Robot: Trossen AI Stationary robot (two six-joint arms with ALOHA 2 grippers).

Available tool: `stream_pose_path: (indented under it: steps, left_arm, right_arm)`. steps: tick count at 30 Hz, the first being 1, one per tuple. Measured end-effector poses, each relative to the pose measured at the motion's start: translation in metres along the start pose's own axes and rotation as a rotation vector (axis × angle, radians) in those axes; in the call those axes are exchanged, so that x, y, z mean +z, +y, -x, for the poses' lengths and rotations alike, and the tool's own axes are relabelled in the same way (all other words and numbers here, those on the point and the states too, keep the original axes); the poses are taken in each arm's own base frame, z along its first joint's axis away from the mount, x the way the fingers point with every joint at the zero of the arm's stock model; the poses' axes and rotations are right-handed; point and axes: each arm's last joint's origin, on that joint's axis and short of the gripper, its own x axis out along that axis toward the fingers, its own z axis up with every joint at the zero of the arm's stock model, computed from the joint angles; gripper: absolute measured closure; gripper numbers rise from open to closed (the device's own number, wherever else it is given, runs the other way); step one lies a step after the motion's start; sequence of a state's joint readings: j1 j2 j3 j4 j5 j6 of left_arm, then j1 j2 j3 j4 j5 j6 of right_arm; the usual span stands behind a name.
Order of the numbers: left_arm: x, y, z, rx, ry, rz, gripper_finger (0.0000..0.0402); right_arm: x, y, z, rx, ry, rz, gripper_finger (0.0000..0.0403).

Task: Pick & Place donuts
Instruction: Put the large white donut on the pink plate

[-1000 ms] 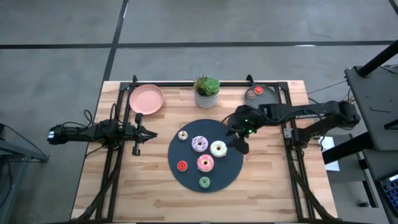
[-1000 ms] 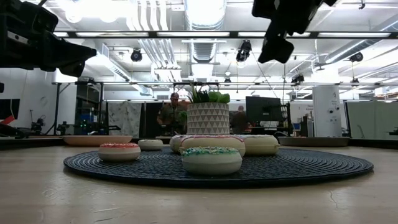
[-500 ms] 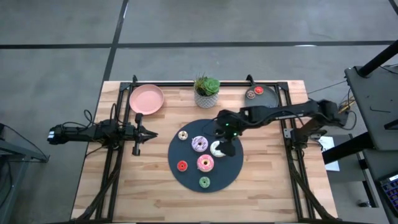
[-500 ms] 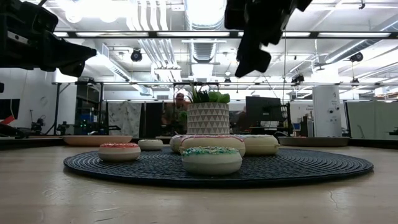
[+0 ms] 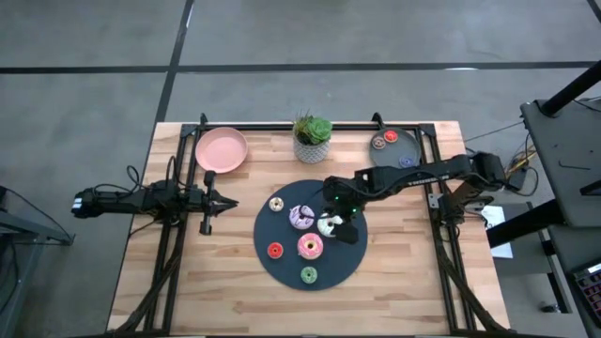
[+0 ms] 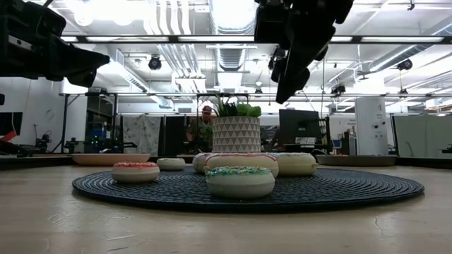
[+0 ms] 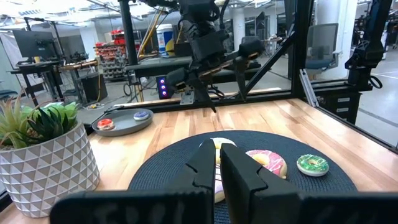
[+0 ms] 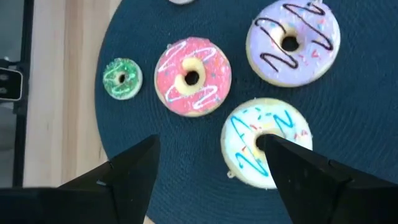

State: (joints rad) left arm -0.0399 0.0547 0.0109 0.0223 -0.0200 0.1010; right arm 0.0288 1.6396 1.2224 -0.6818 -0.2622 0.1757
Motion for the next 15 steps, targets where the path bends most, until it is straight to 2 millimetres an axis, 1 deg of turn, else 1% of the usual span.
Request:
stream_pose_path:
  steps: [6, 9, 11, 15]
  left_arm:
    - [0.000, 0.000, 0.000, 0.000, 0.000, 0.000, 0.0402]
    - [0.000, 0.000, 0.000, 0.000, 0.000, 0.000, 0.0402]
    - [0.000, 0.000, 0.000, 0.000, 0.000, 0.000, 0.0402]
    - [0.000, 0.000, 0.000, 0.000, 0.000, 0.000, 0.0402]
  right_arm:
    - [-0.003, -0.004, -0.011, -0.012, 0.053, -0.027, 0.0124]
    - [-0.004, -0.006, -0.019, -0.026, 0.078, -0.071, 0.0124]
    - [-0.004, -0.010, -0.026, -0.066, 0.094, -0.084, 0.0121]
    - [-0.004, -0.015, -0.029, -0.190, 0.081, -0.116, 0.0113]
